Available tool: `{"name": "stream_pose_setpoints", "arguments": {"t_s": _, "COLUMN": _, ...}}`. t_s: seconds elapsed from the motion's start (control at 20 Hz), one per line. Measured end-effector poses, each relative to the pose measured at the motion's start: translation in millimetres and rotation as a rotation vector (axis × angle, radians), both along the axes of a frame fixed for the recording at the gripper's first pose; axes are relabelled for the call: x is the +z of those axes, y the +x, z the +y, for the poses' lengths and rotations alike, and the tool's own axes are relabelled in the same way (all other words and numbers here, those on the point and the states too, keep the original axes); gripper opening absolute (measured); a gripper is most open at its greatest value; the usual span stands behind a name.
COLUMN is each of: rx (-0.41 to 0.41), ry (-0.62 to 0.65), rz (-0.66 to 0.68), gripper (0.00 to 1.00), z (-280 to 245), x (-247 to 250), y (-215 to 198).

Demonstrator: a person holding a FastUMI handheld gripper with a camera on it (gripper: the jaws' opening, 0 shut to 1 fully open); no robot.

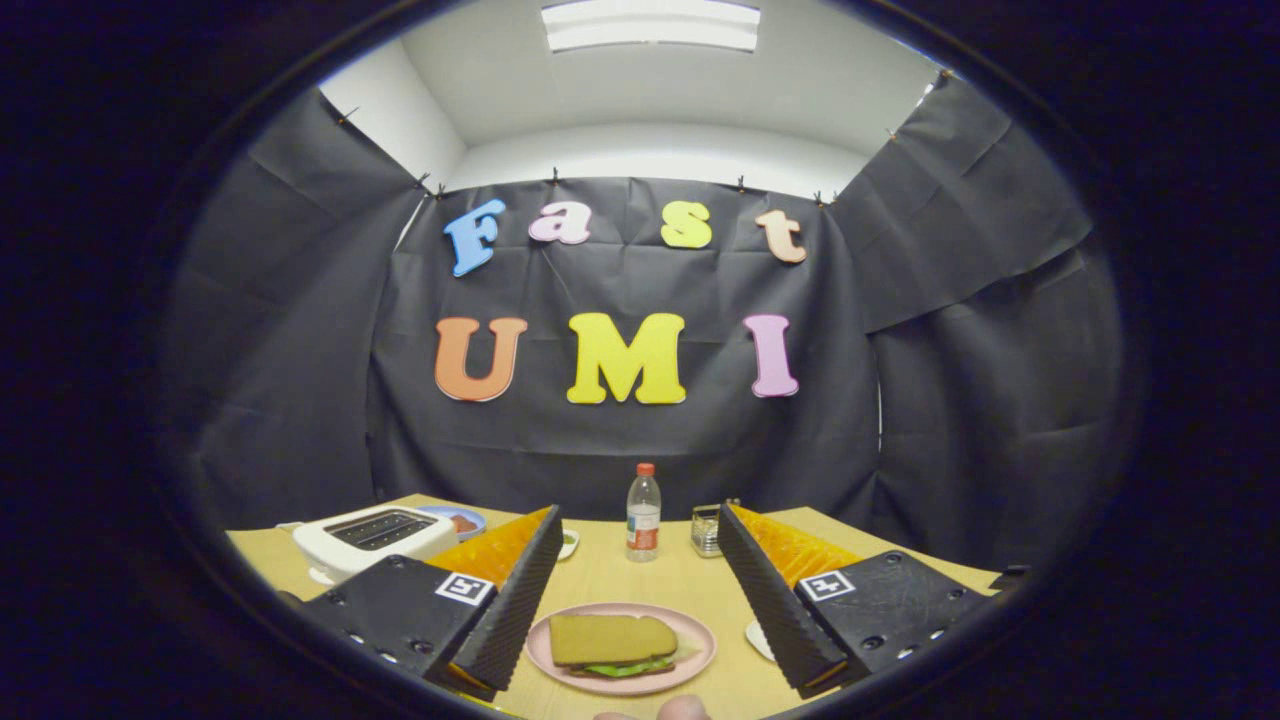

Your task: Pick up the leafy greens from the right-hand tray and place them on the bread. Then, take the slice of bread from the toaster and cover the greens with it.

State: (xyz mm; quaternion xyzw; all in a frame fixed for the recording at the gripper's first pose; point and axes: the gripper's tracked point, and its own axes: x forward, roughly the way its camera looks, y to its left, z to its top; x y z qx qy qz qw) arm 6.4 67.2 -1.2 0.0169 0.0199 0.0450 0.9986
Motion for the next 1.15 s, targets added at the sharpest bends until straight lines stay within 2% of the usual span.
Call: {"name": "stream_pose_setpoints", "arguments": {"t_s": 1.15, "rx": -0.015, "ry": 0.008, "rz": -0.031, "gripper": 0.95, "z": 3, "x": -1, "y": 0}}
